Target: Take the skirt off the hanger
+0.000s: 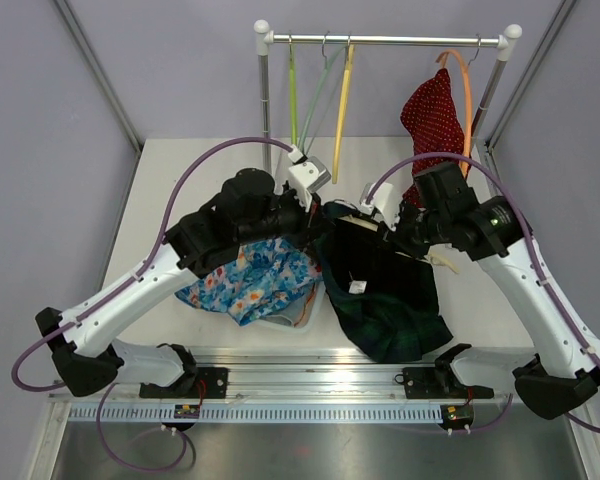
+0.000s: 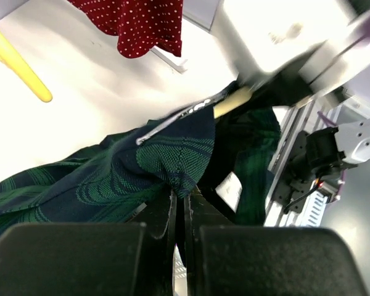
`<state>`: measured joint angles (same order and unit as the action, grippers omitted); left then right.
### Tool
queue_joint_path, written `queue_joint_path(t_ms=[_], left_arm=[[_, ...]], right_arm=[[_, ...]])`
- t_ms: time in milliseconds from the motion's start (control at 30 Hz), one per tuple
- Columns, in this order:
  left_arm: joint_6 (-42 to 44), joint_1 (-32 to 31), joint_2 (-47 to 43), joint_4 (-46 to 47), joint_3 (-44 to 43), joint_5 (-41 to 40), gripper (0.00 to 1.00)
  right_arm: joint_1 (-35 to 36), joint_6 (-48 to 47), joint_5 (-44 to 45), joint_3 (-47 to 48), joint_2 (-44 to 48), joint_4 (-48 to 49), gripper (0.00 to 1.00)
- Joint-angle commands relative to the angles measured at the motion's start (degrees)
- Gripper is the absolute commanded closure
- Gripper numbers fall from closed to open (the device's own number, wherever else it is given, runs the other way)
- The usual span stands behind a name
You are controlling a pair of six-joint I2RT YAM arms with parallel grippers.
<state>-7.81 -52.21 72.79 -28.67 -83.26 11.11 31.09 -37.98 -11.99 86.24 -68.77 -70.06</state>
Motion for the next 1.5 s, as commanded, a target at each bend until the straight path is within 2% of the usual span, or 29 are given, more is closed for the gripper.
queue_joint_path(t_ms=[0,67,133,233,333,367,500,600,767,967,1067,1267,1467], left_arm=[[3.16,-0.97,1.64,4.49,0.12,2.32,1.00],[2.63,-1.06,2.44,5.19,0.12,2.86,1.00],[2.37,-1.23,2.44,6.33,-0.23,3.21,1.00],[1.14,-1.23,0.78,7.22,-0.15,-0.82,1.00],[-0.09,-0.97,-0.98,7.92,0.90,-9.42,1.00],[-1.14,-0.71,-1.16,8.36,1.35,-12.75,1.00],[-4.49,0.88,0.06,8.72,1.44,-16.81,1.00],[-4.93,1.58,1.65,7.84,0.74,-21.38,1.00],[-7.21,5.96,2.44,8.54,2.40,-22.19,1.00],[-7.48,7.91,2.26,10.12,4.86,-18.95,1.00],[-6.26,7.82,1.39,13.10,6.71,-8.26,1.00],[-2.56,7.21,-2.04,15.57,11.01,-1.99,1.00],[-1.07,6.85,-1.87,18.64,14.09,4.34,1.00]], right_arm=[[0.20,0.63,-3.30,8.49,0.23,-1.81,1.00],[0.29,0.45,-6.10,9.38,-1.18,-3.49,1.00],[0.29,0.01,-4.90,8.95,-2.07,-4.12,1.00],[0.20,-2.88,1.51,7.28,1.44,-4.99,1.00],[-1.29,-7.53,4.52,7.63,6.53,-10.87,1.00],[-2.43,-8.68,4.08,7.72,9.59,-12.45,1.00],[-7.70,-15.89,-3.56,6.84,16.10,-20.18,1.00],[-10.43,-17.30,-6.72,7.63,20.33,-23.17,1.00],[-13.24,-16.17,-9.54,6.32,27.27,-23.54,1.00],[-19.39,-13.10,-11.83,5.96,30.98,-22.23,1.00],[-20.28,-9.58,-8.32,5.61,30.63,-18.80,1.00],[-21.24,-3.96,-5.68,7.98,28.70,-12.31,1.00],[-22.74,7.46,-4.01,9.13,24.57,-2.56,1.00]])
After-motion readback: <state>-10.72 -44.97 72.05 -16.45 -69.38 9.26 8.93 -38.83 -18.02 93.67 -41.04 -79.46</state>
